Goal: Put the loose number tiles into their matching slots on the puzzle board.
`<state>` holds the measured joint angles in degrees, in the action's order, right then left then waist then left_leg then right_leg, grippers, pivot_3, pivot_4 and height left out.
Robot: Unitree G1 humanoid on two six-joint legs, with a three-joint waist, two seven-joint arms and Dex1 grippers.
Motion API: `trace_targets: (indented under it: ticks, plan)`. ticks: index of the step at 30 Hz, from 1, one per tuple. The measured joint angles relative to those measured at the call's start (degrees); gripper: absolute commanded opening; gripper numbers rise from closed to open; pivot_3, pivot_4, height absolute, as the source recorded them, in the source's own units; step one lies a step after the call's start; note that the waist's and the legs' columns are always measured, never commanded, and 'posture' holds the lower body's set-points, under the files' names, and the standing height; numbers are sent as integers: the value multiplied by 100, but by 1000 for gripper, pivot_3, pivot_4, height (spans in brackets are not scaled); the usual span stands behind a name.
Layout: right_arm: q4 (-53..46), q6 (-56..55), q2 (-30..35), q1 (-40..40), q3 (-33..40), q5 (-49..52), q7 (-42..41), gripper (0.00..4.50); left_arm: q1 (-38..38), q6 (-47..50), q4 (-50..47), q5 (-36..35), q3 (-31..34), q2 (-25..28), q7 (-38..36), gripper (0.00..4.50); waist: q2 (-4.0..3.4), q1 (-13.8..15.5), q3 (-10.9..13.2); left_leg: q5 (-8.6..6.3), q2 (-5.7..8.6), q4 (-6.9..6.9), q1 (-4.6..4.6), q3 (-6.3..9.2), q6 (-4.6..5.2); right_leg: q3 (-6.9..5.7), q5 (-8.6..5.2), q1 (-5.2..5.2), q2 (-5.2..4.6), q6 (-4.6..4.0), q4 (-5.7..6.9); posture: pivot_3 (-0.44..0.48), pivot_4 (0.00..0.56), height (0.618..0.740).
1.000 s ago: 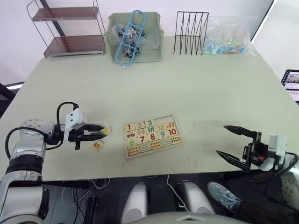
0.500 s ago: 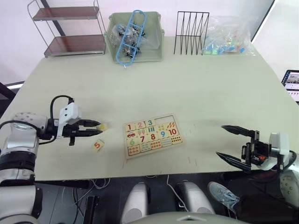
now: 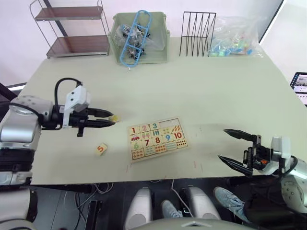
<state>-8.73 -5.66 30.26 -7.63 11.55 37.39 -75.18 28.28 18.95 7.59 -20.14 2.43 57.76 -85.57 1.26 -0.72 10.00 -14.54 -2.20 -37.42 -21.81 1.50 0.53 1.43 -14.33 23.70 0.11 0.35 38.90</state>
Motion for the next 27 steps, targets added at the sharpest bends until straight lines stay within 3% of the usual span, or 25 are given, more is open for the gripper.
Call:
trace_targets:
  ticks: [7,10,20,27]
  plan:
    - [-122,2,-21,-39,-35,-60,196,4500,414,664,-532,51,-438,-180,369,922,0,-14,0,0,-1,0,1,2,0,2,0,0,8,0,2,0,150,740]
    - [-148,3,-21,-2,-99,-100,263,4500,831,1098,-962,214,-929,-324,612,922,1,12,0,0,1,-2,-4,4,0,1,0,-1,7,0,-1,0,150,740]
    - [-147,5,-63,132,-206,-213,438,4500,1474,1839,-1139,373,-1551,-572,788,922,1,-26,2,0,-1,-2,-2,10,0,5,0,0,18,-1,2,0,150,740]
    - [-139,-57,-199,182,-278,-278,495,4500,2339,2553,-1174,1023,-2808,-900,735,922,2,-3,3,1,7,-9,-12,22,0,18,0,-3,23,1,0,0,150,740]
